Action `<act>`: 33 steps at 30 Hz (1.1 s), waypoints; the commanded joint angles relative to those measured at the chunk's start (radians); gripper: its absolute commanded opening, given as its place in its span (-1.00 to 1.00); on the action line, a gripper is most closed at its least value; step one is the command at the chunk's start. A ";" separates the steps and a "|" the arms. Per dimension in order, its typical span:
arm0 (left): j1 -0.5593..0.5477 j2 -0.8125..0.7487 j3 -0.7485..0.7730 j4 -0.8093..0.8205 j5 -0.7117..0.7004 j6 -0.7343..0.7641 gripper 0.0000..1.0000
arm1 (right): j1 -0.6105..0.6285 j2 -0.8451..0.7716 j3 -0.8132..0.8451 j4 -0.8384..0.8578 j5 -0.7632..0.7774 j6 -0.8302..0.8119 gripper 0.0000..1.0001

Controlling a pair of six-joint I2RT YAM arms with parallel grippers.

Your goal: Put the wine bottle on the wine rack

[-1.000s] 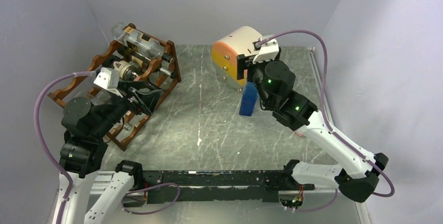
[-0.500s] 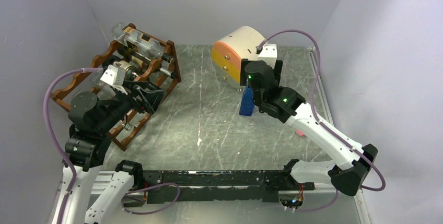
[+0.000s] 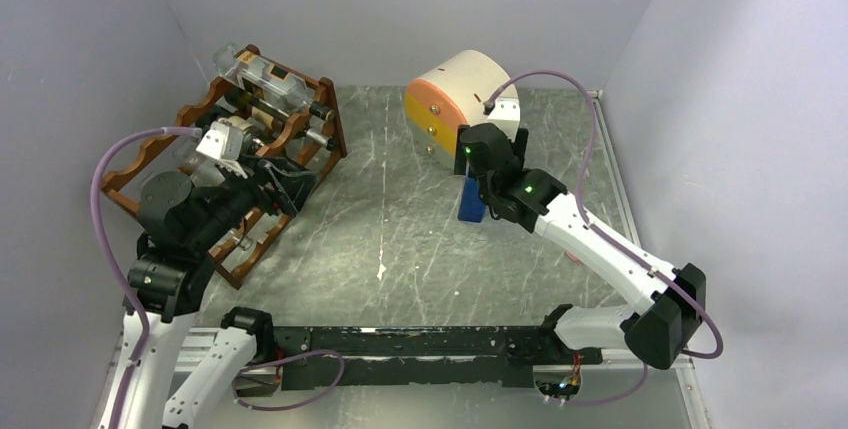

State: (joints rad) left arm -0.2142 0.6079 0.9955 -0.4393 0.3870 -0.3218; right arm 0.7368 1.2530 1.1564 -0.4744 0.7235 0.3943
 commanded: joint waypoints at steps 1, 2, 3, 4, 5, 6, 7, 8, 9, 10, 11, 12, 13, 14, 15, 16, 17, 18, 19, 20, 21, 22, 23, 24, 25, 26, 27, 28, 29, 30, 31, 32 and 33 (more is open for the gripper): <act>-0.005 0.000 -0.011 0.009 -0.004 -0.015 0.75 | -0.016 0.002 -0.013 0.051 -0.018 0.015 0.53; -0.005 0.002 -0.011 0.008 -0.004 -0.015 0.75 | -0.019 0.003 -0.016 0.054 -0.030 0.011 0.46; -0.005 0.005 -0.011 0.006 0.001 -0.014 0.74 | -0.025 0.008 -0.016 0.054 -0.046 0.007 0.34; -0.005 0.008 -0.013 0.012 0.010 -0.012 0.73 | -0.030 0.012 -0.014 0.049 -0.062 0.006 0.24; -0.005 0.009 -0.019 0.022 0.031 -0.009 0.72 | -0.033 0.016 -0.011 0.042 -0.069 0.010 0.15; -0.005 0.011 -0.026 0.034 0.054 -0.008 0.72 | -0.035 0.017 -0.010 0.037 -0.074 0.012 0.03; -0.005 0.013 -0.033 0.046 0.082 -0.008 0.72 | -0.035 0.013 -0.014 0.042 -0.084 0.004 -0.09; -0.004 0.017 -0.039 0.057 0.109 -0.011 0.71 | -0.036 0.007 -0.021 0.053 -0.095 -0.002 -0.22; -0.005 0.020 -0.046 0.068 0.137 -0.012 0.70 | -0.036 -0.001 -0.026 0.066 -0.106 -0.008 -0.36; -0.005 0.024 -0.054 0.080 0.168 -0.014 0.70 | -0.038 -0.008 -0.030 0.077 -0.124 -0.017 -0.47; -0.005 0.028 -0.065 0.097 0.199 -0.015 0.69 | -0.038 -0.018 -0.033 0.085 -0.145 -0.025 -0.54; -0.005 0.033 -0.075 0.118 0.231 -0.018 0.68 | -0.039 -0.026 -0.033 0.093 -0.172 -0.030 -0.60; -0.005 0.038 -0.089 0.139 0.258 -0.024 0.68 | -0.038 -0.037 -0.034 0.104 -0.199 -0.036 -0.63; -0.005 0.041 -0.101 0.167 0.282 -0.033 0.68 | -0.040 -0.048 -0.035 0.113 -0.226 -0.039 -0.66; -0.005 0.048 -0.114 0.194 0.304 -0.035 0.68 | -0.039 -0.056 -0.033 0.120 -0.251 -0.039 -0.68; -0.005 0.055 -0.129 0.221 0.326 -0.054 0.67 | -0.040 -0.063 -0.030 0.126 -0.272 -0.036 -0.70; -0.005 0.060 -0.145 0.253 0.344 -0.076 0.67 | -0.040 -0.068 -0.026 0.129 -0.294 -0.030 -0.71; -0.005 0.068 -0.165 0.284 0.355 -0.096 0.67 | -0.039 -0.075 -0.022 0.132 -0.314 -0.024 -0.73; -0.005 0.077 -0.182 0.319 0.359 -0.118 0.66 | -0.039 -0.079 -0.018 0.135 -0.332 -0.019 -0.75; -0.006 0.083 -0.199 0.348 0.358 -0.144 0.66 | -0.040 -0.084 -0.015 0.141 -0.347 -0.009 -0.78; -0.007 0.092 -0.214 0.381 0.356 -0.174 0.65 | -0.040 -0.091 -0.016 0.150 -0.359 0.000 -0.81; -0.013 0.107 -0.226 0.413 0.352 -0.204 0.65 | -0.040 -0.100 -0.017 0.162 -0.371 0.008 -0.84; -0.019 0.117 -0.240 0.441 0.348 -0.231 0.65 | -0.039 -0.109 -0.023 0.180 -0.383 0.018 -0.88; -0.028 0.127 -0.251 0.478 0.346 -0.254 0.65 | -0.038 -0.117 -0.027 0.199 -0.395 0.028 -0.91; -0.041 0.135 -0.265 0.512 0.344 -0.266 0.65 | -0.040 -0.124 -0.029 0.214 -0.408 0.035 -0.95; -0.058 0.142 -0.276 0.542 0.328 -0.264 0.65 | -0.039 -0.130 -0.030 0.225 -0.417 0.049 -0.99; -0.078 0.150 -0.282 0.565 0.302 -0.249 0.65 | -0.040 -0.134 -0.029 0.236 -0.430 0.060 -1.00; -0.101 0.159 -0.288 0.577 0.271 -0.219 0.66 | -0.040 -0.141 -0.029 0.248 -0.446 0.068 -1.00; -0.122 0.168 -0.299 0.592 0.245 -0.176 0.66 | -0.039 -0.145 -0.030 0.260 -0.462 0.078 -1.00; -0.144 0.181 -0.307 0.614 0.226 -0.130 0.67 | -0.040 -0.150 -0.030 0.275 -0.476 0.092 -1.00; -0.162 0.195 -0.317 0.637 0.227 -0.073 0.66 | -0.039 -0.156 -0.029 0.286 -0.486 0.102 -1.00; -0.179 0.211 -0.323 0.665 0.239 0.020 0.65 | -0.039 -0.159 -0.029 0.295 -0.497 0.112 -1.00; -0.192 0.234 -0.320 0.678 0.253 0.082 0.61 | -0.039 -0.163 -0.026 0.303 -0.507 0.121 -1.00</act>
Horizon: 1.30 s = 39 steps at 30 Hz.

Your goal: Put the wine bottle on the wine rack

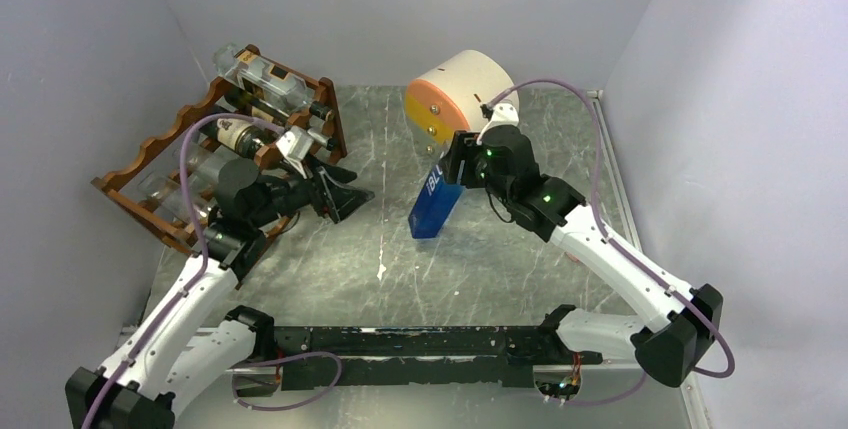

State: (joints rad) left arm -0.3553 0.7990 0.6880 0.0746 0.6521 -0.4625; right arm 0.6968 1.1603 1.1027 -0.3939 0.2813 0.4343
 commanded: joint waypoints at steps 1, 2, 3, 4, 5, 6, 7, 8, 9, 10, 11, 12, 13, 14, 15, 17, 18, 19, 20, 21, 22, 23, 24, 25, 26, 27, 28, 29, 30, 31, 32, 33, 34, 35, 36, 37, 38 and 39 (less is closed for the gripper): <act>-0.068 0.063 -0.005 0.172 -0.012 0.281 0.59 | 0.001 -0.073 0.032 0.228 -0.073 0.089 -1.00; -0.085 0.086 0.003 0.182 -0.026 0.321 0.57 | 0.001 -0.078 0.036 0.231 -0.080 0.099 -1.00; -0.095 0.108 0.014 0.185 -0.032 0.364 0.57 | 0.001 -0.082 0.039 0.237 -0.088 0.107 -1.00; -0.104 0.129 0.030 0.177 -0.039 0.404 0.57 | 0.001 -0.084 0.046 0.240 -0.100 0.114 -1.00; -0.109 0.156 0.050 0.159 -0.048 0.436 0.58 | 0.002 -0.087 0.058 0.238 -0.109 0.121 -1.00; -0.118 0.182 0.076 0.130 -0.057 0.471 0.59 | 0.000 -0.088 0.067 0.236 -0.121 0.131 -1.00; -0.131 0.217 0.098 0.102 -0.053 0.506 0.60 | 0.000 -0.089 0.074 0.239 -0.135 0.140 -1.00; -0.146 0.244 0.119 0.081 -0.053 0.537 0.60 | 0.001 -0.092 0.081 0.245 -0.150 0.149 -1.00; -0.161 0.267 0.131 0.089 -0.060 0.556 0.59 | 0.001 -0.094 0.082 0.257 -0.163 0.158 -1.00; -0.173 0.287 0.130 0.118 -0.068 0.567 0.60 | 0.000 -0.092 0.084 0.267 -0.178 0.163 -1.00; -0.186 0.304 0.121 0.147 -0.070 0.579 0.63 | 0.000 -0.089 0.089 0.275 -0.187 0.168 -1.00; -0.197 0.318 0.112 0.173 -0.068 0.591 0.65 | 0.001 -0.088 0.089 0.282 -0.195 0.171 -1.00; -0.203 0.333 0.103 0.196 -0.062 0.595 0.67 | 0.000 -0.087 0.093 0.290 -0.200 0.172 -1.00; -0.208 0.346 0.098 0.215 -0.053 0.596 0.69 | 0.001 -0.086 0.095 0.292 -0.202 0.173 -1.00; -0.211 0.359 0.096 0.229 -0.038 0.597 0.71 | 0.002 -0.086 0.101 0.293 -0.202 0.171 -1.00; -0.218 0.382 0.094 0.245 0.013 0.600 0.74 | 0.001 -0.087 0.106 0.297 -0.206 0.170 -1.00; -0.223 0.392 0.092 0.252 0.041 0.601 0.75 | 0.000 -0.087 0.107 0.302 -0.212 0.170 -1.00; -0.227 0.401 0.091 0.255 0.054 0.601 0.76 | 0.000 -0.089 0.107 0.306 -0.218 0.170 -1.00; -0.230 0.409 0.093 0.255 0.059 0.605 0.77 | 0.000 -0.089 0.108 0.309 -0.222 0.171 -1.00; -0.235 0.419 0.095 0.251 0.056 0.611 0.77 | 0.000 -0.091 0.106 0.313 -0.225 0.173 -1.00; -0.238 0.427 0.095 0.245 0.048 0.618 0.78 | 0.000 -0.092 0.104 0.319 -0.232 0.173 -1.00; -0.242 0.438 0.096 0.236 0.042 0.625 0.77 | 0.000 -0.093 0.103 0.323 -0.236 0.176 -1.00; -0.245 0.445 0.097 0.234 0.033 0.633 0.75 | 0.000 -0.094 0.101 0.325 -0.239 0.179 -1.00; -0.249 0.449 0.096 0.235 0.009 0.640 0.72 | 0.000 -0.094 0.098 0.330 -0.249 0.182 -1.00; -0.254 0.450 0.093 0.244 -0.033 0.642 0.68 | 0.001 -0.097 0.094 0.333 -0.257 0.184 -1.00; -0.256 0.450 0.088 0.257 -0.077 0.642 0.63 | 0.000 -0.098 0.092 0.337 -0.264 0.188 -1.00; -0.258 0.451 0.087 0.267 -0.114 0.644 0.59 | 0.001 -0.099 0.086 0.342 -0.271 0.191 -1.00; -0.259 0.453 0.091 0.273 -0.134 0.651 0.56 | 0.001 -0.101 0.084 0.347 -0.278 0.193 -1.00; -0.261 0.455 0.094 0.278 -0.148 0.660 0.52 | 0.000 -0.105 0.080 0.357 -0.287 0.192 -1.00; -0.263 0.456 0.098 0.284 -0.158 0.669 0.48 | 0.000 -0.107 0.075 0.373 -0.303 0.188 -1.00; -0.267 0.456 0.097 0.293 -0.168 0.680 0.45 | 0.001 -0.114 0.066 0.393 -0.320 0.189 -1.00; -0.272 0.453 0.097 0.307 -0.171 0.696 0.41 | 0.001 -0.121 0.055 0.414 -0.336 0.190 -1.00; -0.274 0.446 0.095 0.326 -0.165 0.710 0.37 | 0.001 -0.125 0.046 0.433 -0.351 0.186 -1.00; -0.277 0.439 0.092 0.350 -0.161 0.717 0.33 | 0.000 -0.129 0.042 0.443 -0.370 0.181 -1.00; -0.278 0.430 0.091 0.375 -0.150 0.720 0.30 | 0.000 -0.129 0.041 0.446 -0.384 0.175 -1.00; -0.279 0.424 0.093 0.398 -0.134 0.730 0.26 | 0.000 -0.131 0.043 0.447 -0.396 0.168 -1.00; -0.280 0.421 0.097 0.410 -0.121 0.743 0.23 | 0.000 -0.133 0.041 0.452 -0.414 0.162 -1.00; -0.280 0.419 0.106 0.415 -0.108 0.756 0.17 | 0.000 -0.137 0.037 0.458 -0.429 0.158 -1.00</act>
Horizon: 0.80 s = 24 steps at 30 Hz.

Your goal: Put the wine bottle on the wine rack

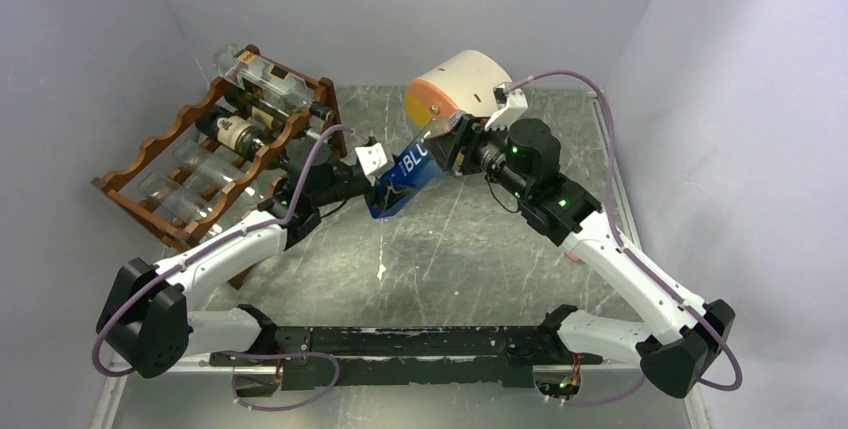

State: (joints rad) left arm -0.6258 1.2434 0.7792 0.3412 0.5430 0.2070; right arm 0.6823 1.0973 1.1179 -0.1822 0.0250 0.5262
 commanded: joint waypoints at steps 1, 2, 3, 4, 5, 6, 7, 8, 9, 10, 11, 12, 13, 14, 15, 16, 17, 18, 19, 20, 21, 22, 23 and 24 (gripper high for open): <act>-0.011 -0.025 0.024 0.149 0.013 0.101 0.12 | 0.014 -0.080 0.019 0.251 -0.184 0.063 -1.00; -0.011 -0.024 0.030 0.148 0.027 0.115 0.07 | 0.016 -0.085 0.015 0.255 -0.200 0.057 -1.00; -0.011 -0.024 0.037 0.147 0.035 0.127 0.04 | 0.015 -0.091 0.014 0.254 -0.211 0.051 -1.00; -0.011 -0.023 0.043 0.148 0.043 0.136 -0.07 | 0.015 -0.096 0.013 0.251 -0.222 0.045 -1.00; -0.010 -0.021 0.052 0.137 0.055 0.153 -0.23 | 0.015 -0.102 0.012 0.248 -0.231 0.039 -1.00; -0.012 -0.020 0.060 0.123 0.065 0.175 -0.38 | 0.014 -0.106 0.012 0.241 -0.238 0.031 -1.00; -0.012 -0.021 0.070 0.111 0.063 0.193 -0.64 | 0.014 -0.111 0.015 0.227 -0.242 0.022 -0.98; -0.012 -0.025 0.078 0.103 0.052 0.214 -0.83 | 0.015 -0.115 0.021 0.207 -0.245 0.013 -0.89; -0.012 -0.031 0.083 0.097 0.036 0.238 -0.86 | 0.015 -0.119 0.030 0.177 -0.247 0.004 -0.68; -0.012 -0.040 0.086 0.090 0.021 0.268 -0.86 | 0.014 -0.121 0.038 0.145 -0.245 -0.009 -0.50; -0.012 -0.048 0.094 0.083 0.008 0.301 -0.86 | 0.015 -0.122 0.052 0.110 -0.243 -0.019 -0.32; -0.012 -0.057 0.100 0.076 -0.009 0.330 -0.86 | 0.016 -0.123 0.064 0.079 -0.243 -0.033 -0.18; -0.013 -0.065 0.111 0.070 -0.021 0.363 -0.86 | 0.015 -0.122 0.077 0.042 -0.240 -0.046 -0.06; -0.012 -0.073 0.121 0.061 -0.034 0.393 -0.86 | 0.015 -0.123 0.090 0.002 -0.231 -0.063 0.05; -0.013 -0.081 0.132 0.054 -0.048 0.417 -0.86 | 0.016 -0.123 0.104 -0.036 -0.222 -0.078 0.12; -0.012 -0.089 0.141 0.045 -0.057 0.437 -0.86 | 0.015 -0.124 0.115 -0.070 -0.213 -0.096 0.16; -0.013 -0.098 0.147 0.041 -0.066 0.463 -0.86 | 0.016 -0.127 0.124 -0.100 -0.201 -0.110 0.20; -0.013 -0.107 0.151 0.038 -0.074 0.484 -0.86 | 0.015 -0.130 0.130 -0.126 -0.191 -0.121 0.23; -0.013 -0.117 0.154 0.027 -0.081 0.510 -0.86 | 0.015 -0.137 0.135 -0.146 -0.178 -0.132 0.27; -0.013 -0.128 0.156 0.018 -0.088 0.529 -0.86 | 0.014 -0.143 0.139 -0.164 -0.169 -0.141 0.31; -0.013 -0.137 0.155 0.010 -0.094 0.546 -0.86 | 0.015 -0.148 0.144 -0.179 -0.164 -0.147 0.34; -0.014 -0.145 0.153 0.005 -0.095 0.563 -0.86 | 0.015 -0.151 0.149 -0.193 -0.165 -0.157 0.36; -0.014 -0.152 0.147 0.005 -0.093 0.579 -0.86 | 0.015 -0.151 0.156 -0.207 -0.170 -0.166 0.39; -0.014 -0.158 0.140 0.012 -0.094 0.592 -0.86 | 0.014 -0.149 0.163 -0.221 -0.177 -0.174 0.41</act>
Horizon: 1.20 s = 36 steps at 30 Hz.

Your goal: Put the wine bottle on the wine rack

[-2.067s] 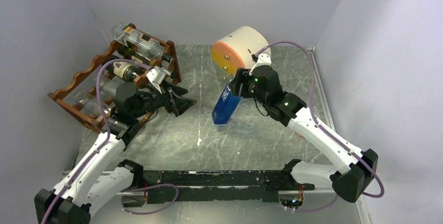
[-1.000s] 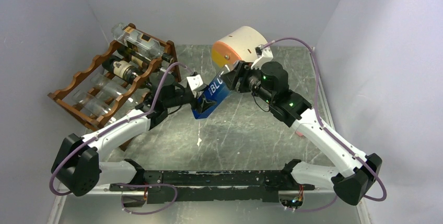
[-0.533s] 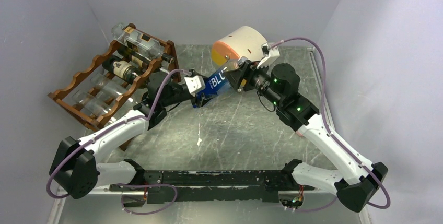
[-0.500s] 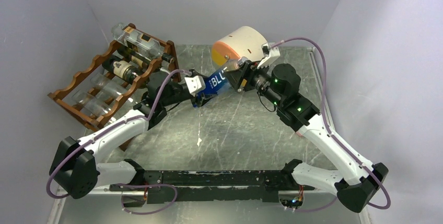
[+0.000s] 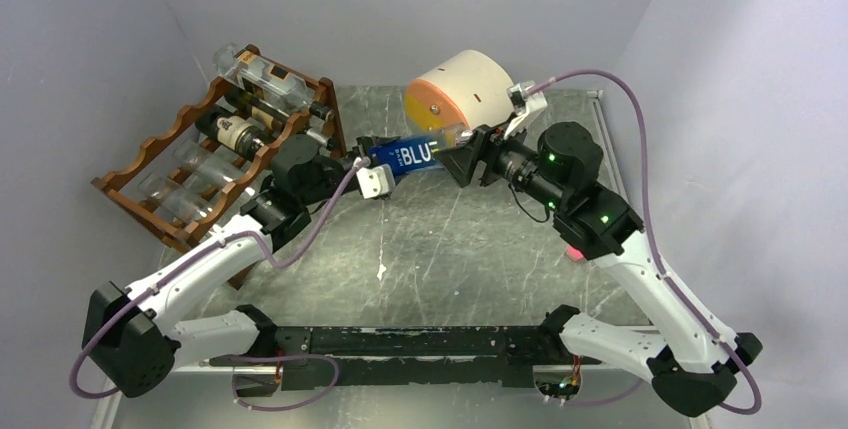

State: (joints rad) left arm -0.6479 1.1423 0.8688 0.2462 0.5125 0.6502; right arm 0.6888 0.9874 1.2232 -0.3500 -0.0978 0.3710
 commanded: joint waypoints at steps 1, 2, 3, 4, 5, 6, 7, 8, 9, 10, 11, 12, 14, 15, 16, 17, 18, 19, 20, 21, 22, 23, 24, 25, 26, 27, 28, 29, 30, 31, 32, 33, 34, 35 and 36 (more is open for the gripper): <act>0.008 -0.062 0.041 0.123 -0.064 0.157 -0.86 | 0.008 -0.038 0.067 -0.074 -0.060 -0.028 0.43; 0.007 -0.068 0.031 0.137 -0.065 0.167 -0.86 | 0.008 -0.037 0.078 -0.094 -0.063 -0.039 0.45; 0.007 -0.075 0.022 0.151 -0.066 0.177 -0.86 | 0.008 -0.038 0.089 -0.114 -0.060 -0.050 0.48; 0.007 -0.078 0.014 0.163 -0.067 0.187 -0.86 | 0.008 -0.041 0.103 -0.134 -0.052 -0.059 0.51; 0.006 -0.080 0.010 0.166 -0.070 0.204 -0.86 | 0.009 -0.045 0.113 -0.152 -0.041 -0.067 0.54; 0.005 -0.079 0.013 0.159 -0.075 0.223 -0.86 | 0.008 -0.052 0.122 -0.170 -0.029 -0.076 0.57; 0.005 -0.076 0.018 0.149 -0.080 0.241 -0.86 | 0.008 -0.057 0.133 -0.184 -0.017 -0.085 0.59; 0.003 -0.073 0.025 0.138 -0.085 0.261 -0.86 | 0.008 -0.061 0.147 -0.199 -0.008 -0.094 0.61; 0.003 -0.071 0.029 0.131 -0.091 0.280 -0.86 | 0.008 -0.061 0.164 -0.213 0.001 -0.108 0.63; 0.001 -0.070 0.033 0.128 -0.101 0.299 -0.86 | 0.008 -0.056 0.181 -0.229 0.012 -0.117 0.64; 0.000 -0.071 0.037 0.131 -0.113 0.316 -0.86 | 0.009 -0.048 0.200 -0.242 0.024 -0.130 0.65; -0.002 -0.074 0.045 0.130 -0.117 0.329 -0.86 | 0.008 -0.034 0.221 -0.256 0.031 -0.145 0.65; -0.004 -0.078 0.057 0.129 -0.101 0.350 -0.86 | 0.009 0.019 0.285 -0.301 0.041 -0.172 0.66; -0.004 -0.079 0.064 0.124 -0.089 0.370 -0.86 | 0.009 0.061 0.332 -0.336 0.043 -0.189 0.66; -0.006 -0.077 0.074 0.111 -0.082 0.390 -0.86 | 0.009 0.103 0.382 -0.370 0.042 -0.202 0.66; -0.010 -0.076 0.085 0.097 -0.076 0.410 -0.86 | 0.009 0.144 0.436 -0.406 0.035 -0.218 0.66; -0.013 -0.073 0.094 0.082 -0.068 0.434 -0.86 | 0.009 0.186 0.475 -0.438 0.029 -0.231 0.66; -0.015 -0.071 0.102 0.069 -0.065 0.459 -0.86 | 0.009 0.207 0.507 -0.450 0.026 -0.239 0.66; -0.017 -0.071 0.107 0.059 -0.064 0.488 -0.86 | 0.008 0.222 0.527 -0.460 0.016 -0.246 0.66; -0.019 -0.070 0.110 0.051 -0.066 0.513 -0.86 | 0.008 0.232 0.542 -0.467 0.000 -0.257 0.66; -0.019 -0.070 0.115 0.045 -0.065 0.537 -0.86 | 0.008 0.237 0.546 -0.468 -0.013 -0.267 0.66; -0.019 -0.071 0.119 0.038 -0.059 0.560 -0.86 | 0.009 0.239 0.539 -0.467 -0.021 -0.279 0.67; -0.019 -0.070 0.124 0.031 -0.054 0.581 -0.86 | 0.009 0.241 0.532 -0.465 -0.027 -0.289 0.67; -0.020 -0.069 0.135 0.020 -0.049 0.605 -0.86 | 0.009 0.244 0.518 -0.466 -0.031 -0.297 0.67; -0.021 -0.068 0.144 0.008 -0.043 0.623 -0.86 | 0.009 0.250 0.512 -0.474 -0.034 -0.306 0.67; -0.021 -0.066 0.153 -0.002 -0.037 0.638 -0.86 | 0.009 0.257 0.503 -0.484 -0.043 -0.312 0.70; -0.021 -0.063 0.161 -0.013 -0.030 0.652 -0.86 | 0.010 0.263 0.492 -0.494 -0.057 -0.319 0.74; -0.022 -0.063 0.166 -0.021 -0.021 0.669 -0.86 | 0.010 0.267 0.476 -0.498 -0.071 -0.322 0.78; -0.022 -0.061 0.168 -0.024 -0.011 0.676 -0.86 | 0.010 0.267 0.456 -0.495 -0.075 -0.322 0.81; -0.022 -0.061 0.169 -0.023 0.000 0.689 -0.86 | 0.010 0.264 0.435 -0.491 -0.071 -0.323 0.83; -0.022 -0.059 0.173 -0.027 0.006 0.714 -0.87 | 0.010 0.262 0.418 -0.489 -0.067 -0.323 0.84; -0.022 -0.054 0.179 -0.034 0.005 0.738 -0.86 | 0.010 0.261 0.408 -0.492 -0.066 -0.325 0.84; -0.022 -0.048 0.189 -0.045 0.002 0.760 -0.86 | 0.010 0.261 0.399 -0.497 -0.070 -0.324 0.84; -0.024 -0.040 0.202 -0.058 -0.002 0.776 -0.86 | 0.011 0.262 0.390 -0.500 -0.076 -0.322 0.84; -0.023 -0.033 0.216 -0.078 -0.007 0.791 -0.86 | 0.010 0.263 0.383 -0.502 -0.085 -0.323 0.84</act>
State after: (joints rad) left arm -0.6624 1.1137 0.9749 0.0544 0.4583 1.3003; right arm 0.6949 1.2545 1.6337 -0.8261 -0.1509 0.0719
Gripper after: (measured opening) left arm 0.654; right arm 0.919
